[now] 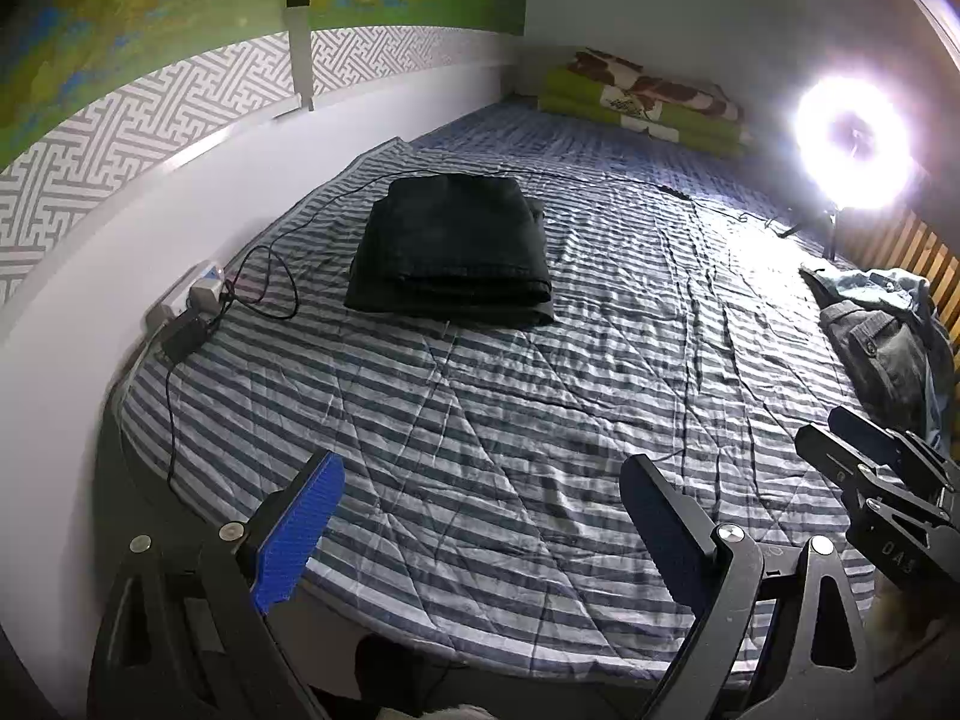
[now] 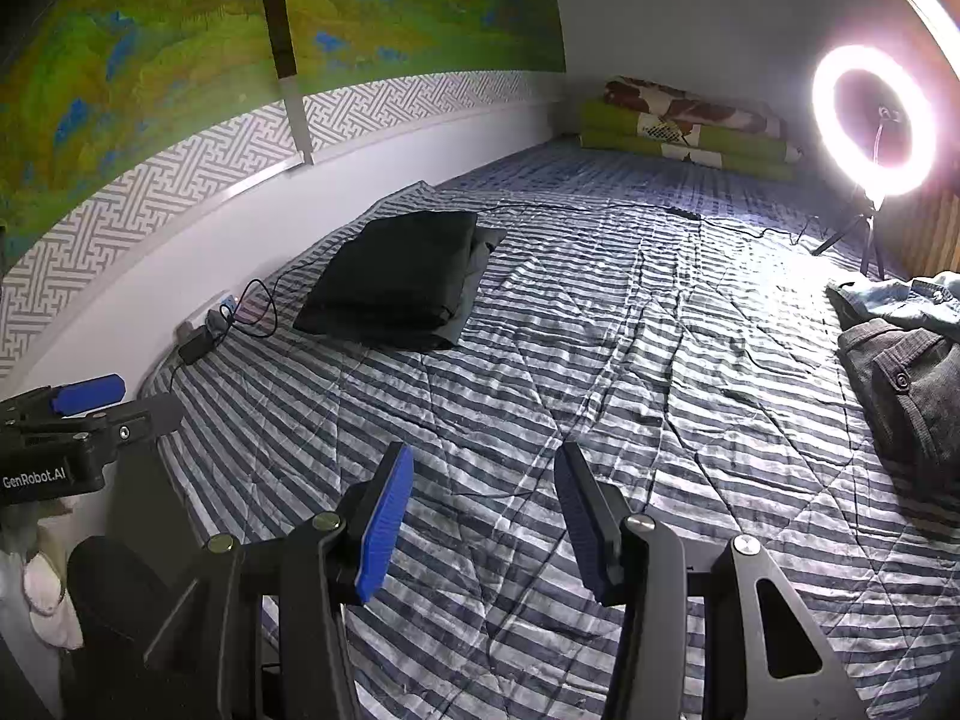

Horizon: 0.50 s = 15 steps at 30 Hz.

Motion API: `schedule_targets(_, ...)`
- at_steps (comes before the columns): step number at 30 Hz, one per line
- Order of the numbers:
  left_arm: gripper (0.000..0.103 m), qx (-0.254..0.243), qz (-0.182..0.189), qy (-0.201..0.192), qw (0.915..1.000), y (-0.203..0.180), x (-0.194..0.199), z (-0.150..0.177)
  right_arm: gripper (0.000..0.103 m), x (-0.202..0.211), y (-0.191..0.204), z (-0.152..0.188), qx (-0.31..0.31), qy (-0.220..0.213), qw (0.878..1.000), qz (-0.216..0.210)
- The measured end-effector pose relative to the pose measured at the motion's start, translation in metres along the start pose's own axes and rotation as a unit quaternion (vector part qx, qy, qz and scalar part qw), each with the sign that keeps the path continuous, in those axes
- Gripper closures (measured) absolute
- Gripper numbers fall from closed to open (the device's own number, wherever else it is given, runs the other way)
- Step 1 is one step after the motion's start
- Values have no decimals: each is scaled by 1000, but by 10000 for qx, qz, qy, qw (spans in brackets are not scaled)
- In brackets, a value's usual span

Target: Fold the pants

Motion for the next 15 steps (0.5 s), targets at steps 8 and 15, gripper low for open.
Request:
schedule_targets(8, 8, 22, 26, 24, 10000, 3, -3, 0, 58, -2, -1, 2, 12, 25, 10000, -5)
schedule_targets(15, 8, 60, 74, 127, 9999, 5, -11, 1, 58, -4, -2, 2, 24, 47, 10000, -9)
Point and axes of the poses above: each gripper's, at about its wrist camera, not at the fingertips, and x roughly against the way its jaws point, y to its left, z to its underside, the point moved 7 cm from there along -x, roughly the way its jaws point, and after that the axes turned 5 degrees about z, right-handed, at the moved point
